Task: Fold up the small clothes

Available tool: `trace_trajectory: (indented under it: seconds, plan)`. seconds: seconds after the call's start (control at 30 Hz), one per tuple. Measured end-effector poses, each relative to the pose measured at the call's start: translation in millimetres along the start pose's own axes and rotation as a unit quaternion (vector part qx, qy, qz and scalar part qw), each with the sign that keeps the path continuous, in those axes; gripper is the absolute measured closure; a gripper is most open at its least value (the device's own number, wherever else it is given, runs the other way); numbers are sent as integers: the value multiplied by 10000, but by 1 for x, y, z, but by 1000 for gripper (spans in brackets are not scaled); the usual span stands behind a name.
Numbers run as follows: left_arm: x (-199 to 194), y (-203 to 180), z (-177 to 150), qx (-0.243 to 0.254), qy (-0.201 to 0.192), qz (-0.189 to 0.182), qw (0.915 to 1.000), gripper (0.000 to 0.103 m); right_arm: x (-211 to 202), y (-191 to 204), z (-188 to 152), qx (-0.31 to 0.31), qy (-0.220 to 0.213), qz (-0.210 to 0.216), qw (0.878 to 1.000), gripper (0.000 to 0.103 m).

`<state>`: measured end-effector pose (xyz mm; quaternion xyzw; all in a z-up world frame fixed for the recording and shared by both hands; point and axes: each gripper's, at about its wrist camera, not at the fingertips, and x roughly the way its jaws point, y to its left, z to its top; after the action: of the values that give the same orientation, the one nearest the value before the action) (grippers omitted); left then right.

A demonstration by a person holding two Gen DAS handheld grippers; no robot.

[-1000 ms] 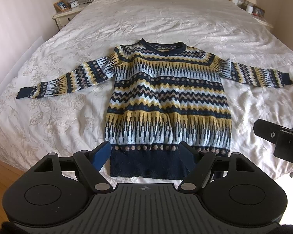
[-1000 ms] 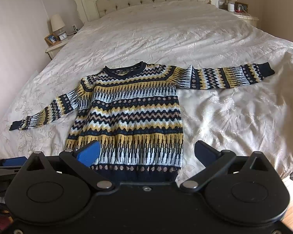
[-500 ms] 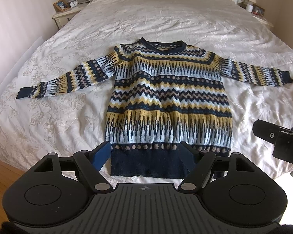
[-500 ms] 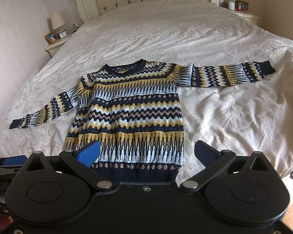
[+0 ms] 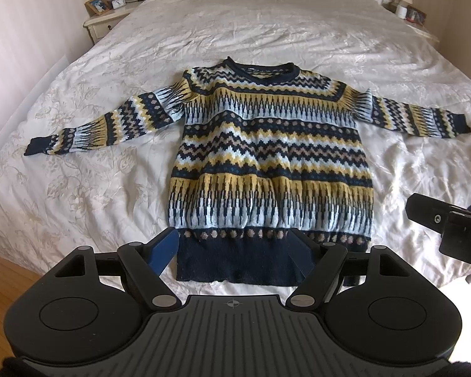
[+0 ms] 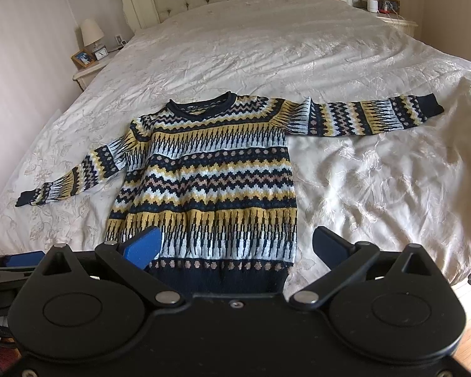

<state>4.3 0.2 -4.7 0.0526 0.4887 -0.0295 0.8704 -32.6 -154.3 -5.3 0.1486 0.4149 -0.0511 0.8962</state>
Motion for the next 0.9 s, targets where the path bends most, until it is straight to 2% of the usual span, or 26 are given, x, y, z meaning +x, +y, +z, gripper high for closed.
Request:
trace_trajectory:
  seconds: [0.9]
  plan:
    - [3, 3, -3, -35, 30, 24, 10000, 28, 1, 4, -1, -52, 86, -13, 9999, 1]
